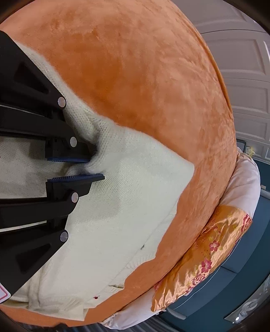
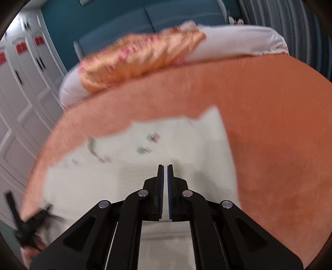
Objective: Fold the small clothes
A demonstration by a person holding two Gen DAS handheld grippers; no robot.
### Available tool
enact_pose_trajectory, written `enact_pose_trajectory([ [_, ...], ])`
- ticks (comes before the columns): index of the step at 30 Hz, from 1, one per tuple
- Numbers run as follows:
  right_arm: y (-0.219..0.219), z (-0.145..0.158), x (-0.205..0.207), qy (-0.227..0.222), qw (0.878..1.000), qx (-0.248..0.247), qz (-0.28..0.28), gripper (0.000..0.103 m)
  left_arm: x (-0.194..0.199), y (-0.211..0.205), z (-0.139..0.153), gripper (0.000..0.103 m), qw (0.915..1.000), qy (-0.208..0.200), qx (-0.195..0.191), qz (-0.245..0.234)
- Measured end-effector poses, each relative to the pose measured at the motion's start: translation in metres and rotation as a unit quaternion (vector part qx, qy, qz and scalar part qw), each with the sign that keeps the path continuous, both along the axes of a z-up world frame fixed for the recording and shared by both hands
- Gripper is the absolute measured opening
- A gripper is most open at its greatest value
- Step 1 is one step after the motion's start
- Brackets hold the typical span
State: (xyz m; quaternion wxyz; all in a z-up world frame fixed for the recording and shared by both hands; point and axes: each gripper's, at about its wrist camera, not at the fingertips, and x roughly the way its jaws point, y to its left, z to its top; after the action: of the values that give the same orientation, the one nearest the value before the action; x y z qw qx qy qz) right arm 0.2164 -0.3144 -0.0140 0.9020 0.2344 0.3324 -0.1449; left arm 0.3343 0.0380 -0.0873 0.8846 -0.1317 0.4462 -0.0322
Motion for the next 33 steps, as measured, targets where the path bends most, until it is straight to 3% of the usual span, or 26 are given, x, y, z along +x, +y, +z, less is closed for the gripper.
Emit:
enact_pose_trajectory([
  [3, 0.025, -0.009, 0.029, 0.031, 0.997, -0.024, 0.064, 0.002, 0.001, -0.004, 0.001, 0.013, 1.0000, -0.003, 0.006, -0.002],
  [6, 0.033, -0.058, 0.045, 0.117, 0.987, -0.049, 0.094, 0.000, 0.000, -0.004, 0.001, 0.014, 0.9998, -0.006, 0.011, -0.013],
  [9, 0.007, -0.062, 0.022, 0.073, 0.994, 0.018, 0.075, 0.000, 0.000, -0.001, 0.001, 0.015, 0.9995, -0.009, 0.008, -0.028],
  [12, -0.009, -0.058, -0.007, 0.076, 0.996, 0.018, 0.035, 0.000, -0.002, 0.005, 0.002, 0.017, 0.9991, -0.009, 0.003, -0.040],
  [13, -0.016, -0.060, -0.018, 0.098, 0.995, 0.004, 0.010, 0.000, -0.005, 0.008, 0.002, 0.017, 0.9989, -0.009, 0.001, -0.046],
  [15, -0.030, -0.058, -0.052, 0.080, 0.996, 0.034, 0.008, 0.000, -0.014, 0.014, 0.006, 0.018, 0.9985, -0.010, 0.001, -0.053],
  [17, -0.034, -0.048, -0.076, 0.088, 0.996, 0.020, -0.009, 0.000, -0.032, 0.025, 0.012, 0.020, 0.9985, -0.010, 0.020, -0.050],
  [18, -0.033, -0.041, -0.094, 0.096, 0.995, -0.004, -0.020, 0.006, -0.040, 0.030, 0.013, 0.019, 0.9985, -0.004, 0.028, -0.048],
  [23, -0.025, -0.028, -0.180, 0.104, 0.994, -0.002, -0.023, 0.007, -0.106, 0.080, 0.019, 0.019, 0.9988, 0.019, -0.001, -0.046],
  [25, -0.018, -0.028, -0.215, 0.114, 0.993, 0.012, -0.024, 0.012, -0.132, 0.096, 0.021, 0.019, 0.9982, 0.033, -0.014, -0.048],
  [27, -0.009, -0.032, -0.251, 0.127, 0.991, 0.038, -0.026, 0.025, -0.155, 0.108, 0.023, 0.020, 0.9974, 0.046, -0.025, -0.049],
  [28, -0.005, -0.034, -0.258, 0.130, 0.990, 0.047, -0.026, 0.029, -0.166, 0.113, 0.025, 0.025, 0.9971, 0.050, -0.029, -0.049],
  [29, 0.001, -0.036, -0.273, 0.135, 0.989, 0.062, -0.026, 0.037, -0.180, 0.118, 0.028, 0.043, 0.9971, 0.056, -0.028, -0.043],
  [30, 0.007, -0.038, -0.285, 0.139, 0.987, 0.079, -0.025, 0.041, -0.188, 0.121, 0.030, 0.054, 0.9972, 0.064, -0.021, -0.033],
  [31, 0.013, -0.039, -0.291, 0.142, 0.985, 0.093, -0.023, 0.041, -0.199, 0.127, 0.031, 0.060, 0.9967, 0.074, -0.026, -0.022],
  [33, 0.025, -0.042, -0.307, 0.143, 0.982, 0.121, -0.015, 0.046, -0.215, 0.137, 0.029, 0.060, 0.9945, 0.085, -0.059, -0.017],
])
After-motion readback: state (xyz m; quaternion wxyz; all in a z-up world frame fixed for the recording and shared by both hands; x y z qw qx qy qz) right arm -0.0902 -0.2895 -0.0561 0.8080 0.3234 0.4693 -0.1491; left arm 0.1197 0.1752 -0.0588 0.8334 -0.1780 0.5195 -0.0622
